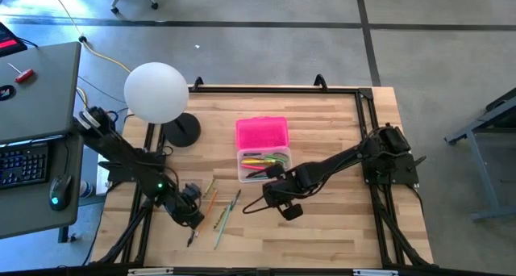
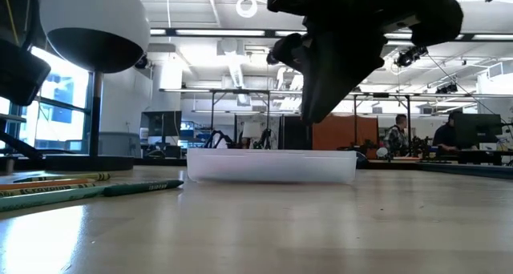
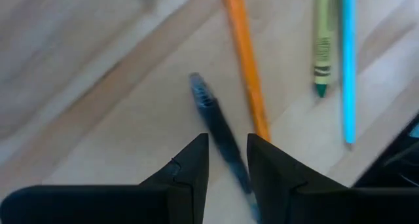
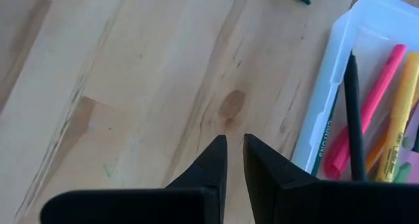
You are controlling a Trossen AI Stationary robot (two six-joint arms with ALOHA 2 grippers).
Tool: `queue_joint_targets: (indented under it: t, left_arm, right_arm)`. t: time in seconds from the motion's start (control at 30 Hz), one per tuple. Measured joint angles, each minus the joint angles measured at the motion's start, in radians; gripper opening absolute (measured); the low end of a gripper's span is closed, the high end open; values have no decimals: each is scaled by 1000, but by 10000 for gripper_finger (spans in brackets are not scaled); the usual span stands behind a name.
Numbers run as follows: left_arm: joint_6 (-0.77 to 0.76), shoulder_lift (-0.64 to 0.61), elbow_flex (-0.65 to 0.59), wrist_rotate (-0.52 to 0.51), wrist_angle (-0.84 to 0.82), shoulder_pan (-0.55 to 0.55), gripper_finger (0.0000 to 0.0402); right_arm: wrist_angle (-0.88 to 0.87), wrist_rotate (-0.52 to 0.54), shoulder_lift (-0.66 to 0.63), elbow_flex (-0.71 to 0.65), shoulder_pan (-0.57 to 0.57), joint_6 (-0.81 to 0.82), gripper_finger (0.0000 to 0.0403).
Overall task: Pick & place school supplies into a supply box
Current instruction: Put the black pen into the pink supply box
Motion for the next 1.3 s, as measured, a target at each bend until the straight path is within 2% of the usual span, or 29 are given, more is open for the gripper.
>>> queue_joint_targets:
  t: [0.27,0.37,0.63,0.8,0.93,1.1,1.3]
  left_arm:
    - [16,83,5,1,38,0,133]
    - [75,90,7,-2,26,0,133]
    - [89,91,6,-11,11,48,133]
    - [212,93,6,-70,9,104,133]
    - [330,94,5,-80,9,158,133]
    - [394,94,5,-23,8,200,133]
    - [399,96,33,36,-41,200,133]
  right_arm:
    - [12,-6,0,0,-25,-12,30]
    - [13,-27,0,0,-26,-9,30]
    - [15,-51,0,0,-24,-12,30]
    - [15,-50,0,0,-24,-12,30]
    - [15,-50,0,0,-24,-12,30]
    - [15,-49,0,0,-24,-12,30]
    - [15,-49,0,0,-24,-12,30]
